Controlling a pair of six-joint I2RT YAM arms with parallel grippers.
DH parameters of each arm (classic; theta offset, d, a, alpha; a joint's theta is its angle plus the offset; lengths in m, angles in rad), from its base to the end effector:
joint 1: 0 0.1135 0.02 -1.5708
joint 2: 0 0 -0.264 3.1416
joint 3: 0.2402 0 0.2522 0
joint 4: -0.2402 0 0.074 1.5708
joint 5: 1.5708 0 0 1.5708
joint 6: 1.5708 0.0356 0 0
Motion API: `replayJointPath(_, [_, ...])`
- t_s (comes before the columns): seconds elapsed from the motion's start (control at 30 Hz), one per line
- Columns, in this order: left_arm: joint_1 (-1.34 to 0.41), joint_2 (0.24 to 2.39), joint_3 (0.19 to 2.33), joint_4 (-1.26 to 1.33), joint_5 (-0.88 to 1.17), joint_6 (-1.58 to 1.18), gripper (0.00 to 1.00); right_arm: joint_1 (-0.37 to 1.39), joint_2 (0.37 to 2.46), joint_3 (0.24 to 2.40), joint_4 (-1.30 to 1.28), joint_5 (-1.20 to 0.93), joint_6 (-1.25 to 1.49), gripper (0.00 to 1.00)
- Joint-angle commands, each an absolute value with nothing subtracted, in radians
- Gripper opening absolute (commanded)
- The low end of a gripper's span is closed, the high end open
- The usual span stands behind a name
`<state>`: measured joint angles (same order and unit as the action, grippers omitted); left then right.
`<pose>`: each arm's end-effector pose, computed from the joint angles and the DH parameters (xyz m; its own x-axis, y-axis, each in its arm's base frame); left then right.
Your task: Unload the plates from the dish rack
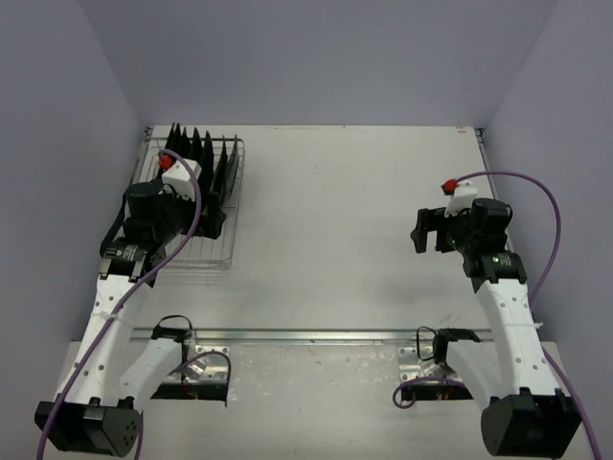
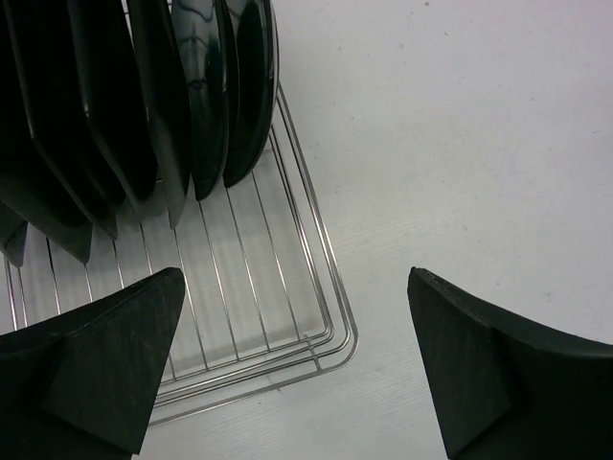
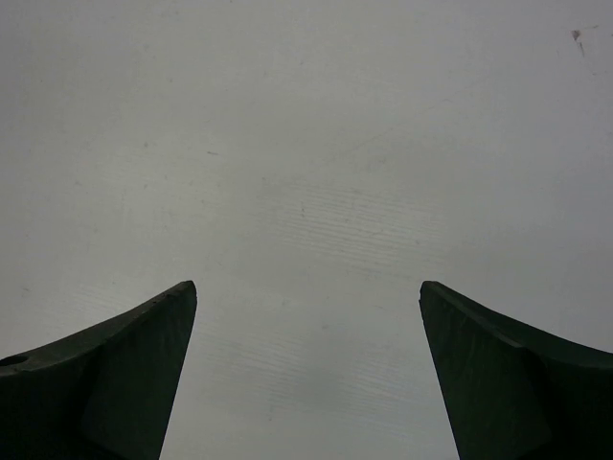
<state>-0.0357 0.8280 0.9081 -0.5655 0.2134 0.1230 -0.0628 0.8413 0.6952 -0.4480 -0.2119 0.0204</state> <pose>0.1767 -0.0139 0.3366 -0.4355 0.1355 -0.8899 0.2776 0.9606 0.0105 0.1854 -0.0042 0.2731 -0.5608 0.0553 -0.8261 -0.1012 0.9857 0.1346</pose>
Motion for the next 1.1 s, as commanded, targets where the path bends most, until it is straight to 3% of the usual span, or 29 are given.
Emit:
replayJointPath(0.0, [-0.022,0.81,0.954,-0.542,0.177,0.103,1.0,-0.058,0.829,0.703,-0.422,-0.226,0.02,0.99])
replayJointPath(0.33, [0.003,1.026,1.359,-0.762,0.174,0.144,0.97,-0.058,0.808,0.696,-0.43,-0.228,-0.052,0.99])
replayJointPath(0.5, [0.146,1.188,1.582,-0.901,0.289,0.194,0.85,-0.06,0.807,0.69,-0.435,-0.237,-0.055,0.99])
replayJointPath(0.67, [0.41,1.336,1.743,-1.001,0.482,0.283,0.84,-0.058,0.805,0.689,-0.445,-0.253,-0.057,0.99])
replayJointPath(0.77, [0.495,1.434,1.78,-1.045,0.529,0.361,0.8,-0.059,0.808,0.689,-0.449,-0.256,-0.059,0.99])
replayJointPath(1.07, [0.525,1.578,1.845,-1.074,0.549,0.438,0.6,-0.059,0.831,0.693,-0.463,-0.262,-0.044,0.99])
